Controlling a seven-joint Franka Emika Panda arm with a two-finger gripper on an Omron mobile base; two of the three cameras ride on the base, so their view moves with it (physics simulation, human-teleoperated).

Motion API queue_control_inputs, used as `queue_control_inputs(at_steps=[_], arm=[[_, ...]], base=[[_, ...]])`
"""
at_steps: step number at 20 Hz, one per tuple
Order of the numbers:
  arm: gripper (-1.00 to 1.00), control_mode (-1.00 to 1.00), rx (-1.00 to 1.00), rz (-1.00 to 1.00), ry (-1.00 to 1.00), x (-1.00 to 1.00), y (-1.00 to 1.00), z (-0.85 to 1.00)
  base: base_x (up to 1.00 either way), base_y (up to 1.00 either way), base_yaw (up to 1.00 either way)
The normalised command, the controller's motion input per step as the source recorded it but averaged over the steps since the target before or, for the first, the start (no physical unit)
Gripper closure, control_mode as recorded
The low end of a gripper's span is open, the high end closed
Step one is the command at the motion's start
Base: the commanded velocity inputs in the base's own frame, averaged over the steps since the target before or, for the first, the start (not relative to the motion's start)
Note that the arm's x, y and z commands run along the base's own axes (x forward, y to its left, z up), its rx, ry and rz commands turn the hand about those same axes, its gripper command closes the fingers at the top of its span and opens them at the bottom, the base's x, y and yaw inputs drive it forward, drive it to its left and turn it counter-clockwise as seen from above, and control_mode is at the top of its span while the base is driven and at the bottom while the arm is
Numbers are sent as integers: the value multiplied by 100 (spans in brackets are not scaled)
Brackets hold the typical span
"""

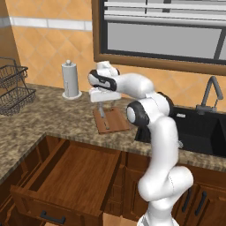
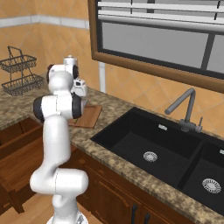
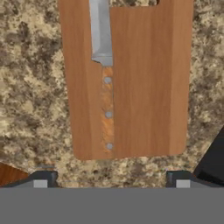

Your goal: Pick up the knife from the drawer and place it on the cutting board. Then place the meat from the plate to the cutting board.

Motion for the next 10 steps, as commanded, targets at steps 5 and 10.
queue_control_inputs(at_steps=[5, 10], arm=[[-100, -100, 13, 0, -15, -100, -35, 20], [-100, -100, 6, 5, -21, -100, -28, 47]], base=[[0, 0, 0], [0, 0, 0]])
